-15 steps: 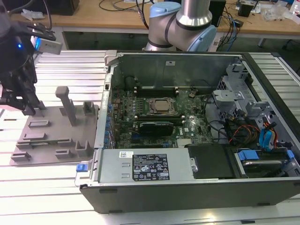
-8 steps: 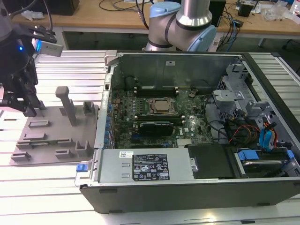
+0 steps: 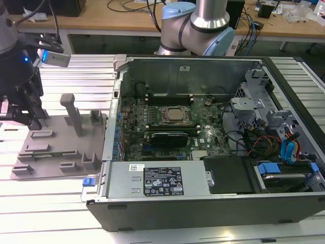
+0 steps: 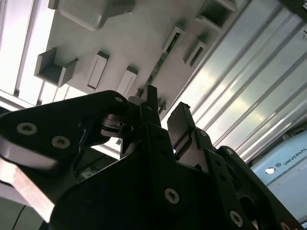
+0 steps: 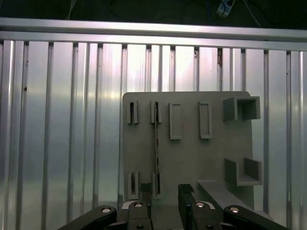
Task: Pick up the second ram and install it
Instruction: 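Pick up the second ram and move it above second insertion slot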
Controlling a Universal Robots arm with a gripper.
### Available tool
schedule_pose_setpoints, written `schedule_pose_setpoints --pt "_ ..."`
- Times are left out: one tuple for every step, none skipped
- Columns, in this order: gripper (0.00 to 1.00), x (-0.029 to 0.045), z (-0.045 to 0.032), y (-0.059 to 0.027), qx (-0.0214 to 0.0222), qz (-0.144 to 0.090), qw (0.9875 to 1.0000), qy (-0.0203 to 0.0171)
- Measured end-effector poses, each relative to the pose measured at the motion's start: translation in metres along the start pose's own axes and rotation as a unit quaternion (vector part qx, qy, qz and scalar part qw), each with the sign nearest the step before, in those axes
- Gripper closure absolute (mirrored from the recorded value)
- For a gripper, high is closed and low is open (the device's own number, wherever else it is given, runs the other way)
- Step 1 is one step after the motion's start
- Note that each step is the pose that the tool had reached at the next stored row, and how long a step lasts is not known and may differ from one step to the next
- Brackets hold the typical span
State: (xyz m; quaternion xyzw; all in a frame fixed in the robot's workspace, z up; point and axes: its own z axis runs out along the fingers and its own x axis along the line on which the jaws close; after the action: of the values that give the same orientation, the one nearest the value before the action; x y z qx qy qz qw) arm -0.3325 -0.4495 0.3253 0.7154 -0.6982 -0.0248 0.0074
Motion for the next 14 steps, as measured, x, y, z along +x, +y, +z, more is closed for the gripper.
schedule_pose_setpoints --pt "0.66 0.0000 0.0012 -0.0001 0.0000 0.000 1.0000 0.0000" --pt "0.66 0.0000 0.0020 -0.0001 0.0000 0.000 1.0000 0.0000" --pt "0.66 0.0001 0.0026 -0.0001 0.0000 0.000 1.0000 0.0000" --pt "0.66 0.0001 0.0042 -0.0002 0.0000 0.000 1.0000 0.0000" --pt "0.66 0.0001 0.0056 -0.0003 0.0000 0.000 1.0000 0.0000" --pt "0.66 0.0002 0.0068 -0.0003 0.0000 0.000 1.0000 0.0000" --pt "0.66 0.0002 0.0079 -0.0004 0.0000 0.000 1.0000 0.0000" --pt "0.66 0.0002 0.0086 -0.0004 0.0000 0.000 1.0000 0.0000" --pt "0.66 0.0002 0.0096 -0.0004 0.0000 0.000 1.0000 0.0000" --pt "0.66 0.0003 0.0113 -0.0005 0.0000 0.000 1.0000 0.0000" --pt "0.66 0.0003 0.0125 -0.0006 0.0000 0.000 1.0000 0.0000" --pt "0.66 0.0004 0.0145 -0.0007 0.0000 0.000 1.0000 0.0000" --pt "0.66 0.0004 0.0151 -0.0007 0.0000 0.000 1.0000 0.0000" --pt "0.66 0.0004 0.0160 -0.0007 0.0000 0.000 1.0000 0.0000"
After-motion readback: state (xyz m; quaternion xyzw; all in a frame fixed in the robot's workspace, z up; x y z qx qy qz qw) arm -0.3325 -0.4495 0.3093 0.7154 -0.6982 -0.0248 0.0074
